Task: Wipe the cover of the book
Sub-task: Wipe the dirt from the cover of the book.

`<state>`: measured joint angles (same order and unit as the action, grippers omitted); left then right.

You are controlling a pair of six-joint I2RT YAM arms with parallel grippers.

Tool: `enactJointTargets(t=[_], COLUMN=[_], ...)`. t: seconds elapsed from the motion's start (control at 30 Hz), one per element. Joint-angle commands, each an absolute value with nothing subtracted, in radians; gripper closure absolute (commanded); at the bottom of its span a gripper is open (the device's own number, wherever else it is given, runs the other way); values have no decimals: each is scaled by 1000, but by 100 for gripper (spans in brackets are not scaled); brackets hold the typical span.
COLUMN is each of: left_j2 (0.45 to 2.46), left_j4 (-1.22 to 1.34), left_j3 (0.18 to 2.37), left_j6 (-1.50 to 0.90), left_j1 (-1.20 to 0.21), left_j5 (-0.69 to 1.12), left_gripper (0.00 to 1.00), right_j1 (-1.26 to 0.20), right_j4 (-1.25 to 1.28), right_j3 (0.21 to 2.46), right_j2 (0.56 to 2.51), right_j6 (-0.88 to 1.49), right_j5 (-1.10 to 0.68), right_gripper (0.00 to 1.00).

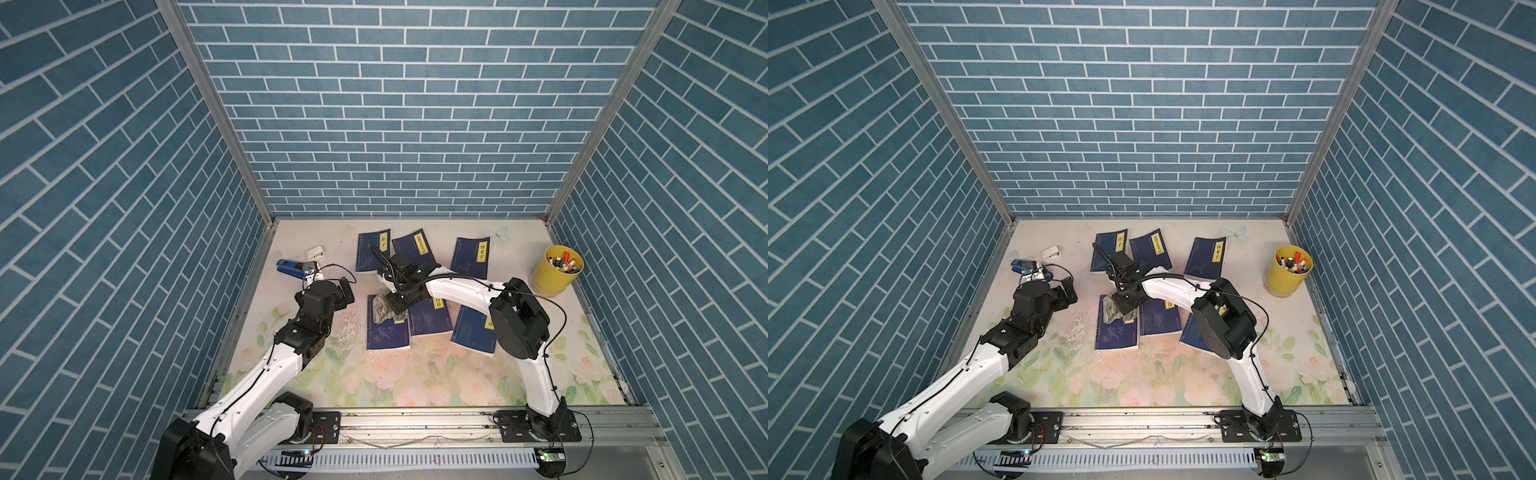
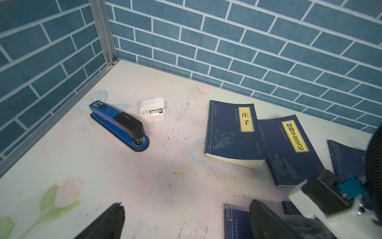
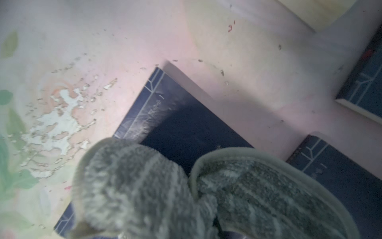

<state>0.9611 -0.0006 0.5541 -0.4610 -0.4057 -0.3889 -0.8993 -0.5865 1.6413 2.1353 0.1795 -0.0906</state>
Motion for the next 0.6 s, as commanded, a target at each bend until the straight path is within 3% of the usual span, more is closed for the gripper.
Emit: enactJointTargets(t=[0.0, 0.57], left_j2=[955, 952], left_j4=[-29, -41], left_j3=[547, 565], left_j6=[-482, -490], left_j1=[-409, -408], left_j5=[-417, -425], left_gripper=[0, 0], right_j1=[-897, -992], right_j4=[-576, -450], right_j3=[1615, 1188], right_j2=[2156, 1949], right_j6=[207, 356], right_j5=[-71, -117], right_gripper=[100, 100])
